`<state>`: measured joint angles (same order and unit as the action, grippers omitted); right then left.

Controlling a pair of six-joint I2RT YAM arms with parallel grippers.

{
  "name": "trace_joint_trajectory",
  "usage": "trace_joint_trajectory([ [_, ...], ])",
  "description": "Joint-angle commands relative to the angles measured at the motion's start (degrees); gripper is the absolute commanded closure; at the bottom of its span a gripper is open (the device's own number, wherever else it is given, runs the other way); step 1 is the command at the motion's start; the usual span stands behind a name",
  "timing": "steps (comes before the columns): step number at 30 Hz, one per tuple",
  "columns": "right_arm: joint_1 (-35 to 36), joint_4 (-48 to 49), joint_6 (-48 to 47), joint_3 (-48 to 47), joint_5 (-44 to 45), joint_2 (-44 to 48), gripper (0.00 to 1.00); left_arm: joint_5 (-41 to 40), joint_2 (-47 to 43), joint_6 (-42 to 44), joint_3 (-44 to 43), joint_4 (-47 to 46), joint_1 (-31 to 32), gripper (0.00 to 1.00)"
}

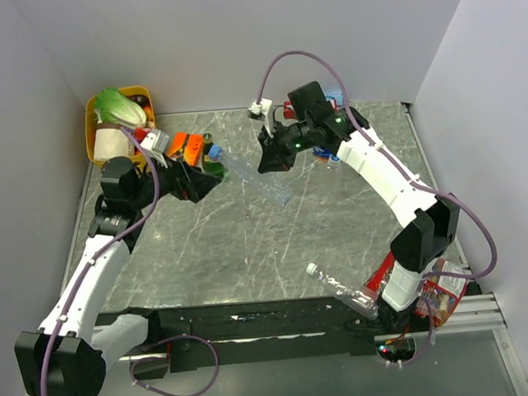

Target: Screw on the bottle caps

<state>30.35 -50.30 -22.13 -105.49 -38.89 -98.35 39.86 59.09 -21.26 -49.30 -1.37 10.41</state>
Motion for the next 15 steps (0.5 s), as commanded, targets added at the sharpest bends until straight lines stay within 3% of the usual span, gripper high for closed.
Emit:
trace_joint_trajectory([
  [1, 0.24, 3.37, 0.77, 1.87, -5.4, 1.57, 1.0, 5.05, 1.02, -9.32, -2.65, -6.71, -0.92, 0.04],
  [15, 0.32, 6.8, 2.35, 7.14, -9.09, 6.41, 1.0, 1.89, 4.89, -17.58, -2.2, -9.97, -3.91, 0.01],
])
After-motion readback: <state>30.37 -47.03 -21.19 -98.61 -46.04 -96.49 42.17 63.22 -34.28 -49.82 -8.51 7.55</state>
